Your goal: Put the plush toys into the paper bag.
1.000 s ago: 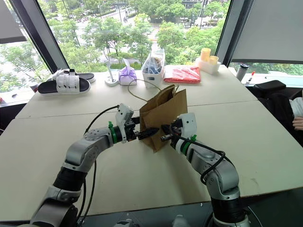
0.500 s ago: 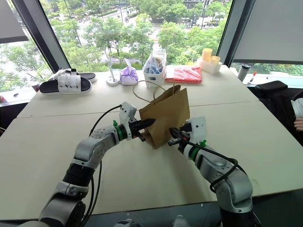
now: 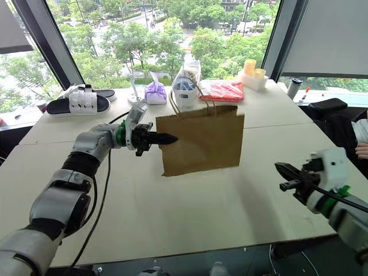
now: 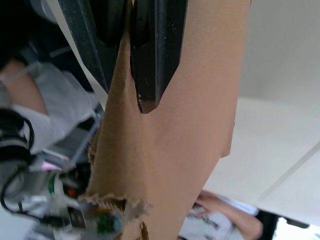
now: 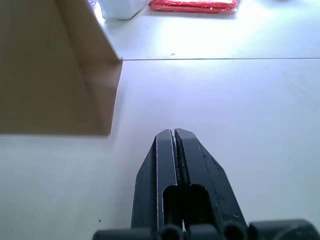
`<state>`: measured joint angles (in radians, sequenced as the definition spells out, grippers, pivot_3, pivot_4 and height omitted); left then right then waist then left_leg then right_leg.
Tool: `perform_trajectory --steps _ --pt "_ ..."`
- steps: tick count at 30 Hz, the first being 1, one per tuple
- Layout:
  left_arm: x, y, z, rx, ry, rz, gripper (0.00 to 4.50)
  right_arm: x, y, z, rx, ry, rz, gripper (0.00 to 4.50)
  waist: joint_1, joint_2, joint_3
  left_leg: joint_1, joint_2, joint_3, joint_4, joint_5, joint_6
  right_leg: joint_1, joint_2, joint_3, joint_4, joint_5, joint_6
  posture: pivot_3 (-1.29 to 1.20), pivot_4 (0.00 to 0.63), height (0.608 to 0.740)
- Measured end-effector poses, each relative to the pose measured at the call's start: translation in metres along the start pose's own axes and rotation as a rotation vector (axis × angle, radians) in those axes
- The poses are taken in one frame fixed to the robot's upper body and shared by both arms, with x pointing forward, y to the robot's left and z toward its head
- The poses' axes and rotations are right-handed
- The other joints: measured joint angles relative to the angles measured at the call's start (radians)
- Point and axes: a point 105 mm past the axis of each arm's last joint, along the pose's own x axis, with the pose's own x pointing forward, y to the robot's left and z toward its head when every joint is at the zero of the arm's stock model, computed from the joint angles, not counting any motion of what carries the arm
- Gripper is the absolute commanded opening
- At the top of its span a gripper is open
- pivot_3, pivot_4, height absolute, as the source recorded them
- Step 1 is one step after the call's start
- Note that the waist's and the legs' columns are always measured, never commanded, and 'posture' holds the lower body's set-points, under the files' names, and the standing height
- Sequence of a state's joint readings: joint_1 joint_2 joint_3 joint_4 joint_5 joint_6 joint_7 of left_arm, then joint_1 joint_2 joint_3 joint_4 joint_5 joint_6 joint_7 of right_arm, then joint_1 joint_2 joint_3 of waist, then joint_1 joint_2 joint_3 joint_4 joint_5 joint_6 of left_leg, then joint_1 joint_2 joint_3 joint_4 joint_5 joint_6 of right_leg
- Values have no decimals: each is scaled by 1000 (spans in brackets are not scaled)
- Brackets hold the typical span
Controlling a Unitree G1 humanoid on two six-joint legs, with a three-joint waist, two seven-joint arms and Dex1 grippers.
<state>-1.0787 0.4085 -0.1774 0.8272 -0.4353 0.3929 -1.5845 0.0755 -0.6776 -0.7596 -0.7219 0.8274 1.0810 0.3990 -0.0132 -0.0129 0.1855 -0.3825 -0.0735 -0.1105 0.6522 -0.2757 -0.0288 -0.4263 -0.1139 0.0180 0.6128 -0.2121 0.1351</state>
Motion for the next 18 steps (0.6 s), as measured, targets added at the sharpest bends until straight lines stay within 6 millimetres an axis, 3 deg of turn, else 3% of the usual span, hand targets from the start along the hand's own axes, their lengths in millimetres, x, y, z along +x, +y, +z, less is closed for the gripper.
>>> perform_trajectory --steps 5,6,8,15,18 --pt "0 6 -28 -34 100 5 26 -2 6 -1 2 6 16 0 2 -1 0 -1 0 -1 0 0 0 -1 0 0 1 0 0 0 150 740" --pt "-1 8 -31 -27 118 12 268 -2 8 -1 -1 6 18 0 3 -1 0 -1 0 -1 1 0 0 -1 0 0 1 0 0 0 150 740" --pt "-2 10 -34 -21 140 24 922 -1 11 -2 -3 8 25 0 3 -1 0 -1 0 -1 1 0 0 -1 0 0 0 0 0 0 150 740" --pt "-13 15 -42 10 194 68 4376 11 27 -4 -1 12 86 0 3 -1 1 -2 0 -1 2 0 0 -1 0 0 1 0 0 0 150 740" --pt "-24 15 -38 46 188 103 4447 17 36 -6 -12 28 129 0 0 -1 0 -2 0 -1 2 0 0 -1 0 0 1 0 0 0 150 740"
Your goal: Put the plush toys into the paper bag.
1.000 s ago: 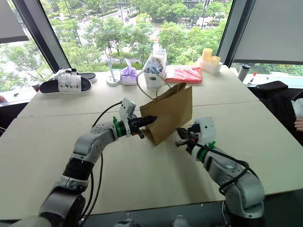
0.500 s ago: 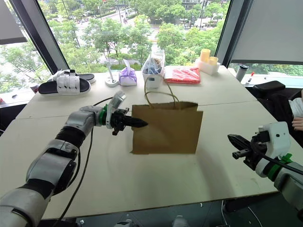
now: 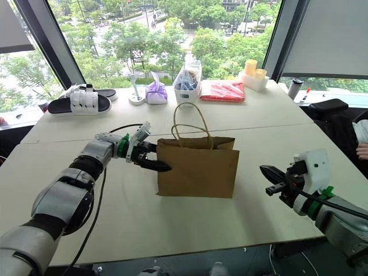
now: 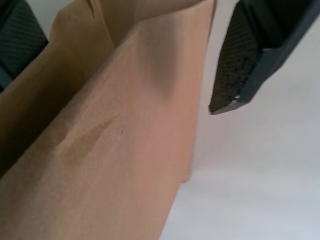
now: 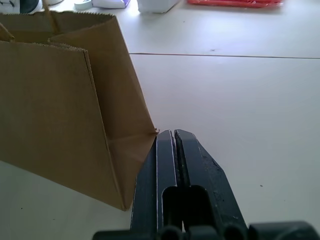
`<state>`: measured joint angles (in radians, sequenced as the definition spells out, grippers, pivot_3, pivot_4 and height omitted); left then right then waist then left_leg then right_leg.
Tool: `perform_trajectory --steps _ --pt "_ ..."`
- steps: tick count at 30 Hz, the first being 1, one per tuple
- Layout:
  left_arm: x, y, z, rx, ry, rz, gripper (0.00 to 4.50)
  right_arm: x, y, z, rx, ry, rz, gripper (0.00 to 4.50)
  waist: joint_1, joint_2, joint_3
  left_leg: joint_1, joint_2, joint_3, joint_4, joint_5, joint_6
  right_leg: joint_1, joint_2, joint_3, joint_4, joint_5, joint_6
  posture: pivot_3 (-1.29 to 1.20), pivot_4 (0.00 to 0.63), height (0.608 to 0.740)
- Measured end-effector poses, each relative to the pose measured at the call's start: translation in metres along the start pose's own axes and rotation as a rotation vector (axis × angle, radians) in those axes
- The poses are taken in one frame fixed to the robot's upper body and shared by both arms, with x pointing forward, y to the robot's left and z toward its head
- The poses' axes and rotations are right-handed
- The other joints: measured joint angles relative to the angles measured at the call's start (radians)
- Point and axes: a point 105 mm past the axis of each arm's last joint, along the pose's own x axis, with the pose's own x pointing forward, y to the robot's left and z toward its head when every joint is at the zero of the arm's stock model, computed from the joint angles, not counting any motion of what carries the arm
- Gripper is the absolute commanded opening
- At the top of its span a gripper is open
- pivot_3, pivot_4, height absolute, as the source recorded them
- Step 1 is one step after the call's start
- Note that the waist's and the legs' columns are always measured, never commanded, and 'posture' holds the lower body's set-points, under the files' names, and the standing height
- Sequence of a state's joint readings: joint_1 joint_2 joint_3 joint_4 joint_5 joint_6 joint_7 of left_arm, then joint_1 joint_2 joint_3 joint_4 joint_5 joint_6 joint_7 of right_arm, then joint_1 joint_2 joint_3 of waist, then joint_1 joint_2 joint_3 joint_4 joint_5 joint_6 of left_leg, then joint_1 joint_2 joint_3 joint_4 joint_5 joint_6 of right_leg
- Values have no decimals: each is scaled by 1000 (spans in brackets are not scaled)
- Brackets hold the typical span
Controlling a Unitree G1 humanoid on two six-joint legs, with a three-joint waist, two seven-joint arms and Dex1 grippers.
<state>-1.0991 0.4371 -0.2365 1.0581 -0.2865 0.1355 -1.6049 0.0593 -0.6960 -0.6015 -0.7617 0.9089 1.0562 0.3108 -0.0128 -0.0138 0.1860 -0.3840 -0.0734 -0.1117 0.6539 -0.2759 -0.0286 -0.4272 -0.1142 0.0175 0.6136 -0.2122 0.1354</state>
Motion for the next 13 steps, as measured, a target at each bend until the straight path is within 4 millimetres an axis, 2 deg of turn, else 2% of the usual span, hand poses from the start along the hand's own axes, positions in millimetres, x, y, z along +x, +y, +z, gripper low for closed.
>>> perform_trajectory --steps 5,9,13 --pt "-26 -3 0 69 -13 114 4447 13 16 9 -72 5 117 0 -2 0 0 0 1 0 0 0 0 -1 0 0 1 0 0 0 150 740" --pt "-46 -24 -3 43 -65 212 4447 19 21 5 -138 64 195 0 -1 0 0 -1 1 -2 0 0 0 -2 0 1 0 0 0 0 150 740" --pt "-54 -50 1 15 -110 276 4447 19 23 9 -189 85 256 0 5 0 0 -1 2 -3 1 0 0 -1 -2 1 0 0 0 0 150 740"
